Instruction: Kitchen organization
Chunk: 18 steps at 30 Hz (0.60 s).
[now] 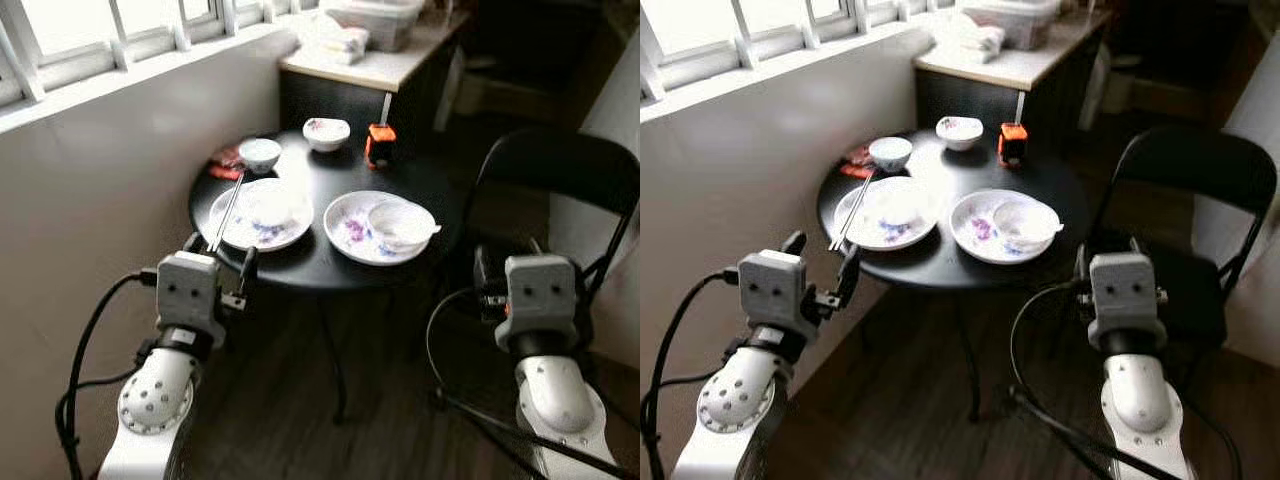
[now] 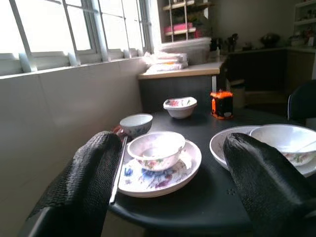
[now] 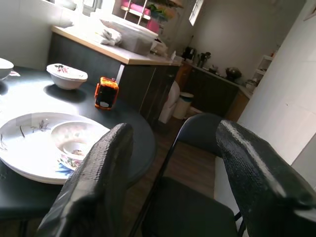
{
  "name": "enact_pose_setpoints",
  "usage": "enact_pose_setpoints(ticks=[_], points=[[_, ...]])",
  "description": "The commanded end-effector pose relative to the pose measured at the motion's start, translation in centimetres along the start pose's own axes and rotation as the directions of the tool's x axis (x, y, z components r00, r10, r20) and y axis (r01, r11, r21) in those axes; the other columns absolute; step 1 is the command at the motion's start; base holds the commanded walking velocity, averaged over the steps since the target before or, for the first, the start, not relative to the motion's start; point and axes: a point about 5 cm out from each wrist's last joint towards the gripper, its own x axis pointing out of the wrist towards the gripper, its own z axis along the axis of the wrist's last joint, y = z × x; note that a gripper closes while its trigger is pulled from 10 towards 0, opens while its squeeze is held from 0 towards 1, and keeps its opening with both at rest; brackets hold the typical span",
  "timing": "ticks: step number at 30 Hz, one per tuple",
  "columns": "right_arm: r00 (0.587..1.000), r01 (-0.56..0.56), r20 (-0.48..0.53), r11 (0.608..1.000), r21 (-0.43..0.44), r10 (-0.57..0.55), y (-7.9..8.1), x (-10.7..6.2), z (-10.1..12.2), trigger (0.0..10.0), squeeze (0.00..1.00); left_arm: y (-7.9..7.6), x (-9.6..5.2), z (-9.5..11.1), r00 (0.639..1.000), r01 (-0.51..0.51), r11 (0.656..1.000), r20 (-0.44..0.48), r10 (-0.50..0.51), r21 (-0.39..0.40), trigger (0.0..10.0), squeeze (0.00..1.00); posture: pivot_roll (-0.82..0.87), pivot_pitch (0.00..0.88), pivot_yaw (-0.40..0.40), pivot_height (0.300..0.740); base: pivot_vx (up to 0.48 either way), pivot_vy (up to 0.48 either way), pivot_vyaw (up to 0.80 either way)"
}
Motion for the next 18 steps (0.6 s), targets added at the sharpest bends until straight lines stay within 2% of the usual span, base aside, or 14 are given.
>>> enact_pose_setpoints(ticks=[1,4,6,14,18], points=[[1.0,0.011,0.021,1.0,-0.017,-0.01,-0.28,0.05,0.45,10.0,0.0,0.14,0.24,0.46,1.0,-0.008,1.0,0.016,0.008,0.005,10.0,0.0,0.06,0.0,-0.036,0.74,0.0,0.0,0.0],[1.0,0.006,0.024,0.999,-0.035,-0.005,-0.22,0.04,0.48,10.0,0.0,0.18,0.25,0.5,1.0,-0.013,1.0,0.02,0.013,-0.005,10.0,0.0,0.06,0.0,-0.037,0.74,0.0,0.0,0.0],[1.0,0.0,0.027,0.998,-0.057,0.001,-0.15,0.06,0.5,10.0,0.0,0.17,0.26,0.49,1.0,-0.013,1.0,0.019,0.013,-0.005,10.0,0.0,0.06,0.0,-0.037,0.74,0.0,0.0,0.8],[1.0,0.005,0.018,0.999,-0.033,-0.004,-0.16,0.11,0.4,10.0,0.0,0.22,0.26,0.48,1.0,-0.015,1.0,0.018,0.015,-0.005,10.0,0.0,0.06,0.0,-0.037,0.74,0.0,0.0,0.72],[1.0,0.007,0.001,1.0,0.009,-0.007,-0.19,0.12,0.19,10.0,0.0,0.24,0.28,0.37,1.0,-0.017,1.0,0.01,0.017,-0.002,10.0,0.0,0.06,0.0,-0.038,0.74,0.0,0.0,0.0]])
